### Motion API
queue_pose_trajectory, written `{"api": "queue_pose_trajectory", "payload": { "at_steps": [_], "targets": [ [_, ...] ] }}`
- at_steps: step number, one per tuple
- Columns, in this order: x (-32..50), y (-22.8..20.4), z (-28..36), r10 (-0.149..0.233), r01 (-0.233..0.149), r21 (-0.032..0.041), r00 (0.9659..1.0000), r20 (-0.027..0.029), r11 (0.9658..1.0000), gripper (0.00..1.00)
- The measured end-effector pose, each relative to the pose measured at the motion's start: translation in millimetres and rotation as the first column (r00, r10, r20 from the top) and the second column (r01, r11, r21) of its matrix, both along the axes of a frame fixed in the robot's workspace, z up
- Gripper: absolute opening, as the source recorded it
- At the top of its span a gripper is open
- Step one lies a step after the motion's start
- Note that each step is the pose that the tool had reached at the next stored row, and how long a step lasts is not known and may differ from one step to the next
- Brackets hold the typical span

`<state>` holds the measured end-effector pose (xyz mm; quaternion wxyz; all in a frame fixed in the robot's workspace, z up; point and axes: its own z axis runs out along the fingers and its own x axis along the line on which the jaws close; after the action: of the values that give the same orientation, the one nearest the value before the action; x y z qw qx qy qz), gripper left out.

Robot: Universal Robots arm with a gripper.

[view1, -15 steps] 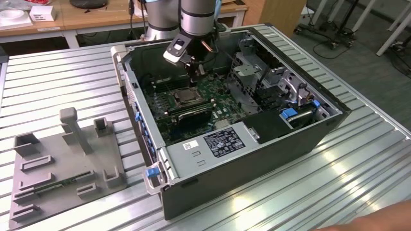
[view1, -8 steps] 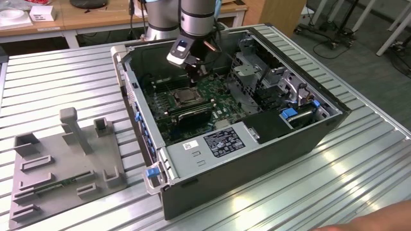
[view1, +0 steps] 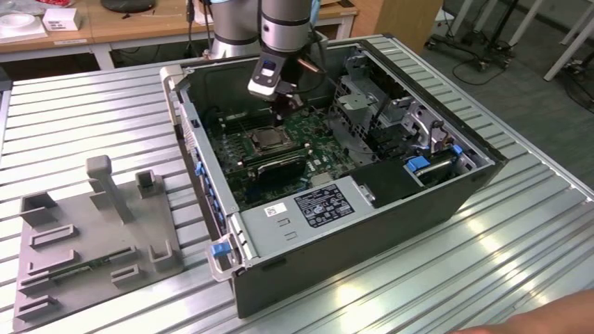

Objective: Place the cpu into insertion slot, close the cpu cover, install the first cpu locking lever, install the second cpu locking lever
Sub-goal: 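Close the cpu cover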

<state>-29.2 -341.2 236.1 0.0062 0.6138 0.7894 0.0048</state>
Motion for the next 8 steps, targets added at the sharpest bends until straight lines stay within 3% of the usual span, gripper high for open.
{"api": "queue_pose_trajectory", "payload": {
  "at_steps": [4, 8],
  "targets": [
    [0.0, 0.0, 0.0, 0.072, -0.072, 0.0000, 0.9974, 0.0000, 0.9974, 0.11],
    [0.0, 0.0, 0.0, 0.145, -0.145, 0.0000, 0.9894, 0.0000, 0.9894, 0.11]
  ]
}}
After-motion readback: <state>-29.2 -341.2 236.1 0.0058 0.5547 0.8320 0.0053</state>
